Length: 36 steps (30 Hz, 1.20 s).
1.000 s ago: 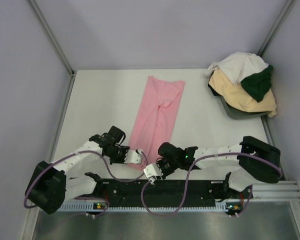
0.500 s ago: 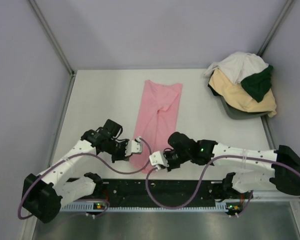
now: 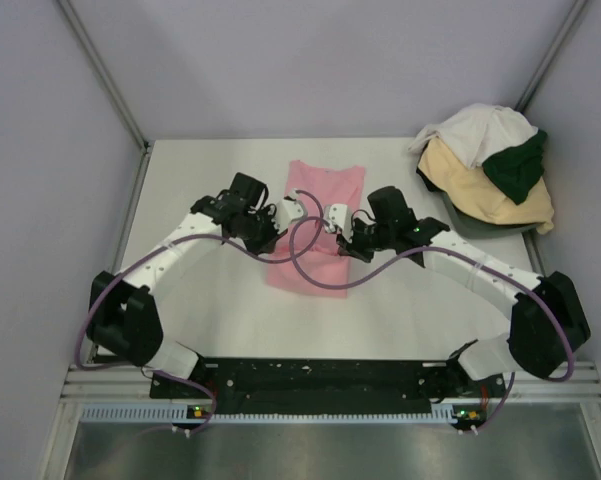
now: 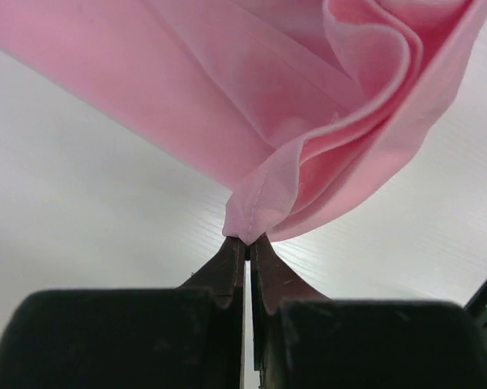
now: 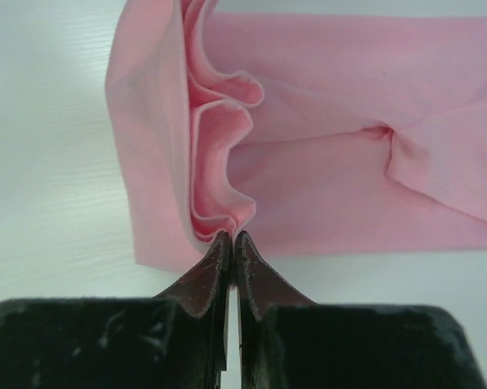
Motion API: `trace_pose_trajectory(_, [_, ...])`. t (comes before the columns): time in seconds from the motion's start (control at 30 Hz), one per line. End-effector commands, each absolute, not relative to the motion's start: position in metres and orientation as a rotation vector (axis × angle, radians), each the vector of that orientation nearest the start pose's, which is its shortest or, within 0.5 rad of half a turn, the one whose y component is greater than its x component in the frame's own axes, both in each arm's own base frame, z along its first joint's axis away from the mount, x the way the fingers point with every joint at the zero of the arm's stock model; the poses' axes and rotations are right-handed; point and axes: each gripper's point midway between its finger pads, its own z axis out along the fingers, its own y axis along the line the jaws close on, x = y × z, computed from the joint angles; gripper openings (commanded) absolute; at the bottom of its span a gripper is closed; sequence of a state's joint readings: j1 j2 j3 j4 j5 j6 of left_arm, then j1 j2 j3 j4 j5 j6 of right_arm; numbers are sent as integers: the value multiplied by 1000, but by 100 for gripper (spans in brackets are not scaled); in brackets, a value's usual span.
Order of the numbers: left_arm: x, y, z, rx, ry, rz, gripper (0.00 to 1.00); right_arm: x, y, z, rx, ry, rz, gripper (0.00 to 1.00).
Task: Fold and stack the t-shirts
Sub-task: Fold the folded rectangular tshirt in 1/3 of the way
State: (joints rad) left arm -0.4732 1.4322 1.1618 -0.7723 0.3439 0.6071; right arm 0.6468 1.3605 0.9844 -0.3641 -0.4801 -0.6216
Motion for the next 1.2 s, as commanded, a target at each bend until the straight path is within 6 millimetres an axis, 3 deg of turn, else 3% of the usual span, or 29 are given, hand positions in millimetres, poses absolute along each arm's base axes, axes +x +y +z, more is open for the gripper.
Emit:
trace_pose_trajectory(0.0, [332,-187,142,1272,2197,-328,0,310,267,160,-1455,1669,541,0])
trace_pose_trajectory(0.03, [343,-189,148,1235,2212,-325,0,322,263,162,-1432,1674,528,0])
trace_pose_trajectory(0.27, [391,-198,125,1163,2282,-319,0,369,255,140,-1418,1711,499,0])
trace_pose_trajectory(0.5, [416,-202,103,1194,2308,-311,0,401,250,115,-1400,1779,471,0])
trace_pose_trajectory(0.73, [437,-198,87,1184,2344,-273,0,420,243,101,-1361,1836,454,0])
trace_pose_trajectory(0.8, [441,-195,84,1175,2354,-248,8,435,236,100,-1308,1872,401,2])
trace_pose_trajectory(0.87, [449,-192,85,1142,2354,-208,21,452,227,98,-1221,1917,362,20])
trace_pose_trajectory(0.93, [464,-187,92,1073,2339,-153,31,471,220,105,-1092,1952,380,28])
trace_pose_trajectory(1.03, [494,-180,118,965,2289,-76,45,499,201,133,-867,1993,375,33])
trace_pose_trajectory(1.1, [513,-172,139,895,2254,-56,49,499,199,155,-812,1977,373,34])
trace_pose_trajectory(1.17, [526,-162,156,810,2235,-61,48,481,206,173,-834,1920,420,38])
